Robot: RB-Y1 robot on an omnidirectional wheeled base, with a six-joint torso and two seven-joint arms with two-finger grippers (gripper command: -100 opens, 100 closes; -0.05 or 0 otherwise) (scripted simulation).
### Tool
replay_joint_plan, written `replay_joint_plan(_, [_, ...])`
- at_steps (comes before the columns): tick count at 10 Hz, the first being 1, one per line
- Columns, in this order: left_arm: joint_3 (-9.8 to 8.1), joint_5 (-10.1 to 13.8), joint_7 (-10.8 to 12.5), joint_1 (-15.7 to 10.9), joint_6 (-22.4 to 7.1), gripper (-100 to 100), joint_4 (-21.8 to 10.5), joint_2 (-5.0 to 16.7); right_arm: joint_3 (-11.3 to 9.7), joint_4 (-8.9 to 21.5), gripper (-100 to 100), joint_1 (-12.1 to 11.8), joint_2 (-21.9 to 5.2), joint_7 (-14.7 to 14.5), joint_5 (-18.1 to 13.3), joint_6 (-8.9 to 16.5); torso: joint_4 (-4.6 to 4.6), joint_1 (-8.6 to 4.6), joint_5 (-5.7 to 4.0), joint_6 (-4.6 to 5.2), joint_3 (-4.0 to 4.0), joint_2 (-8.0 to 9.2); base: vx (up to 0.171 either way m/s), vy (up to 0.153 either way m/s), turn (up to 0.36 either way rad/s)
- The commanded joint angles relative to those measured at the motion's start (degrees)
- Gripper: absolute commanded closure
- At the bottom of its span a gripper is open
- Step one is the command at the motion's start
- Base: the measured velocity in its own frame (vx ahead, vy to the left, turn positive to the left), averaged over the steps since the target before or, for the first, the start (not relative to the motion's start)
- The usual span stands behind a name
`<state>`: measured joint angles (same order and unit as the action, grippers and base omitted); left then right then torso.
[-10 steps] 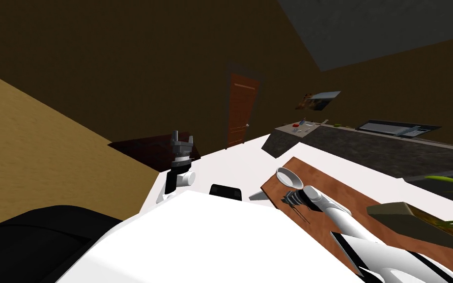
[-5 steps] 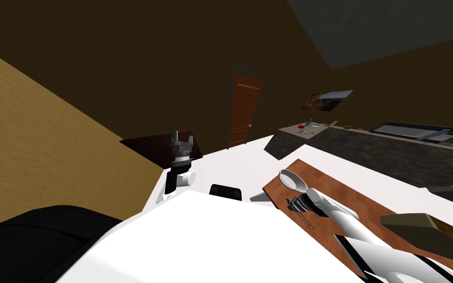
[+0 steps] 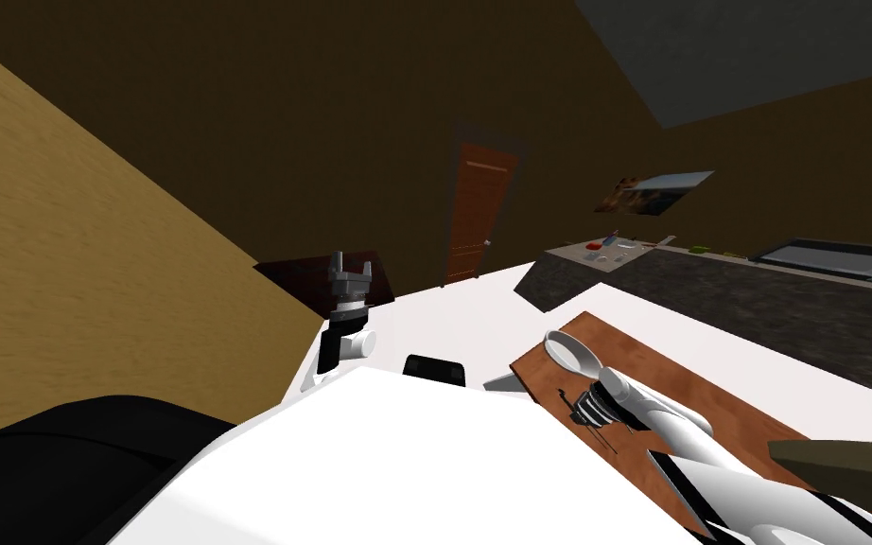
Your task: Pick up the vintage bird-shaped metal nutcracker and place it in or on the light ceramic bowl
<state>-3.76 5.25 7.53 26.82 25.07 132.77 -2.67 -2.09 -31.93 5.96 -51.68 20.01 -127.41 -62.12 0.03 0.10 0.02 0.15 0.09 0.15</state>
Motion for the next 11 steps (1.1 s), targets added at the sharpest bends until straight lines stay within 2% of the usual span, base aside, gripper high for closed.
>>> replay_joint_plan(1, [0.0,0.0,0.0,0.0,0.0,0,0.0,0.0,-0.05,2.24,-100,1.03,-0.08,-0.64,-0.61,0.13,0.0,0.0,0.0,0.0,0.0,0.0,-0.013,0.008,0.035])
replay_joint_plan(2, [0.0,0.0,0.0,0.0,0.0,0,0.0,0.0,-0.02,1.14,-100,0.49,-0.06,-0.03,-0.44,-0.05,-0.01,-0.03,0.0,0.01,-0.02,-0.04,0.0,0.0,0.0])
replay_joint_plan(3, [0.0,0.0,0.0,0.01,0.0,0,0.0,0.0,-0.02,1.34,0,0.57,-0.07,-0.16,-0.47,-0.02,-0.01,-0.06,-0.01,0.01,-0.04,-0.07,0.0,0.0,0.0])
replay_joint_plan(4, [0.0,0.0,0.0,0.01,0.0,0,0.0,0.0,-0.58,1.86,-100,-0.15,0.86,-0.17,-0.11,1.62,-0.02,-0.07,-0.01,0.01,-0.05,-0.09,0.019,-0.019,0.019])
replay_joint_plan(6, [-0.01,0.0,0.0,0.01,0.0,0,0.0,0.01,-1.28,2.54,-100,-1.04,2.02,-0.19,0.34,3.66,-0.05,-0.2,-0.05,0.0,-0.12,-0.21,0.037,-0.047,0.02])
replay_joint_plan(7, [-0.01,0.0,0.0,0.01,0.0,0,0.0,0.01,-1.09,3.24,-100,-0.26,1.79,-0.61,0.16,3.15,-0.05,-0.28,-0.06,0.01,-0.14,-0.23,0.016,-0.027,0.007])
replay_joint_plan(8, [-0.01,0.0,0.0,0.01,0.0,0,0.0,0.0,-1.13,3.29,100,-0.31,1.86,-0.65,0.19,3.41,-0.04,-0.2,-0.05,0.01,-0.11,-0.19,0.0,0.0,0.0])
replay_joint_plan(11, [0.0,0.0,0.0,0.01,0.0,0,0.0,0.0,-1.15,3.3,100,-0.33,1.94,-0.68,0.23,3.18,-0.01,-0.19,-0.03,0.0,-0.07,-0.13,0.0,0.0,0.0])
